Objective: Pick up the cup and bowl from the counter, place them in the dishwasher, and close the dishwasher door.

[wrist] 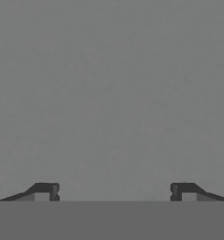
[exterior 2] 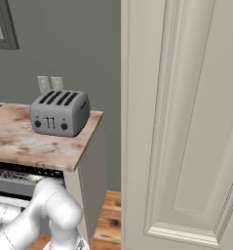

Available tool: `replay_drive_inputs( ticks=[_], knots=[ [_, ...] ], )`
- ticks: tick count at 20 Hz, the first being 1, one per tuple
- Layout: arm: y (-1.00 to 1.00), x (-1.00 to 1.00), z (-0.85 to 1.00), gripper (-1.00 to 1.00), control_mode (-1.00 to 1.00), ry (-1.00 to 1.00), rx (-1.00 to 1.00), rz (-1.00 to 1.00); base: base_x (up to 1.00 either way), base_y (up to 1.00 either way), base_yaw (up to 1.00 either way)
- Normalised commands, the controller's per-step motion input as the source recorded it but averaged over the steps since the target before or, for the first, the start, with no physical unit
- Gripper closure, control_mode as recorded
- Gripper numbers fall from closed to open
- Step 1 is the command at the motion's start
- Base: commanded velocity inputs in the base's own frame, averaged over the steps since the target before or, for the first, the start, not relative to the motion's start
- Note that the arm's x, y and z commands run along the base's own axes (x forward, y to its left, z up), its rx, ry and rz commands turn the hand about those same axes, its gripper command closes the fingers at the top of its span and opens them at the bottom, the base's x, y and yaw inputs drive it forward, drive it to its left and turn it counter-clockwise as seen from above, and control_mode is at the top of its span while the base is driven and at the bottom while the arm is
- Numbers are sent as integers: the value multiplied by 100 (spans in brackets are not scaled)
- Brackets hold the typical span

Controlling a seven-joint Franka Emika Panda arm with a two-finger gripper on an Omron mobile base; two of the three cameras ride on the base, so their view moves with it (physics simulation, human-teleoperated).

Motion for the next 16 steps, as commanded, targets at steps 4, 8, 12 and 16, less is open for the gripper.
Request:
replay_drive_inputs(
  ticks=[4,8,12,16],
  knots=[
    [-65,100,-1,-100,-100,0,19,5,0,0,0],
    [-67,100,-3,-100,-100,0,19,5,0,0,0],
    [-70,100,-4,-100,-100,0,21,5,0,0,0],
    [-71,100,-6,-100,-100,0,19,4,0,0,0]
  ],
)
